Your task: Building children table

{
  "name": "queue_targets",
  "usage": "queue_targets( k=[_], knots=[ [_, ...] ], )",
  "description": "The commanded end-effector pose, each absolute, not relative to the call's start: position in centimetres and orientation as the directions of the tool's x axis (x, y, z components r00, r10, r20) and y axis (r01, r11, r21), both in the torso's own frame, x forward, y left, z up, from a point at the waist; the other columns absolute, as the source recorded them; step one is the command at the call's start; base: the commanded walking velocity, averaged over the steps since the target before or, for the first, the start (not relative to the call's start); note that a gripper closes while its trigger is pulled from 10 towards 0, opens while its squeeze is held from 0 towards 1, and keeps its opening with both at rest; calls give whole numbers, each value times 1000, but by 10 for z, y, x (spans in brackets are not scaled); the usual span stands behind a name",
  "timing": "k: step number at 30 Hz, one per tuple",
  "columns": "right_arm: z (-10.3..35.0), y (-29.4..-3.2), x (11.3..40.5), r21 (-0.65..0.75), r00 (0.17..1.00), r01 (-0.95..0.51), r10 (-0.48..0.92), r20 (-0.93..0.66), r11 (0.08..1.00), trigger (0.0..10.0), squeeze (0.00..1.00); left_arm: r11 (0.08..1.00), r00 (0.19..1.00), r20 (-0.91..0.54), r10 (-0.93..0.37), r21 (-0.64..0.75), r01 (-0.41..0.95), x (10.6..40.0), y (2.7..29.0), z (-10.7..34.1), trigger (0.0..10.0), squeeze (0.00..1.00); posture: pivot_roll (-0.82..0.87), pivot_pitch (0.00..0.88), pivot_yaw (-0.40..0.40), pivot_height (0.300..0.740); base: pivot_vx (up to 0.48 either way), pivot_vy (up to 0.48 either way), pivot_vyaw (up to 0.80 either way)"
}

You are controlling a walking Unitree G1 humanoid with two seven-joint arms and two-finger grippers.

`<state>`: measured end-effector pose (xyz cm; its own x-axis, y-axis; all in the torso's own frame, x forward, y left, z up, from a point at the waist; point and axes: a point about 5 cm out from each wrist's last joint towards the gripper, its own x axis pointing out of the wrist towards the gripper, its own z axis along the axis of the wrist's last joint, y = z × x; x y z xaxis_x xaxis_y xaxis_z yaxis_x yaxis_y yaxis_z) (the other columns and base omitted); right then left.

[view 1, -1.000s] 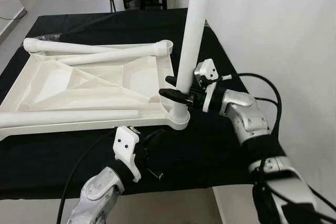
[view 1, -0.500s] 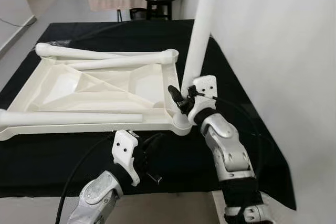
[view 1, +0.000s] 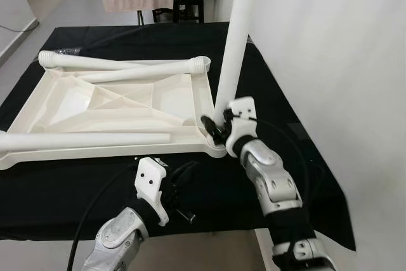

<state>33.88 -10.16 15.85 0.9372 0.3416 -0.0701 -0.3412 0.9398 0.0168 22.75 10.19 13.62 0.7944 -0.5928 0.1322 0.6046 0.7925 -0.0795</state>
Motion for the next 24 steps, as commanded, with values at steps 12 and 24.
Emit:
queue_targets(
  k=[12,24],
  knots=[
    [152,-140,307,31,929,-364,365,-52,931,10000,1000,950,957,150,-247,-159,270,247,171,154,10000,0,49,115,-40,740,0,0,0],
    [139,-163,275,87,953,-284,291,-88,955,10000,0,981,990,-27,-139,-140,134,242,184,125,10000,0,29,117,-21,740,0,0,0]
  ],
)
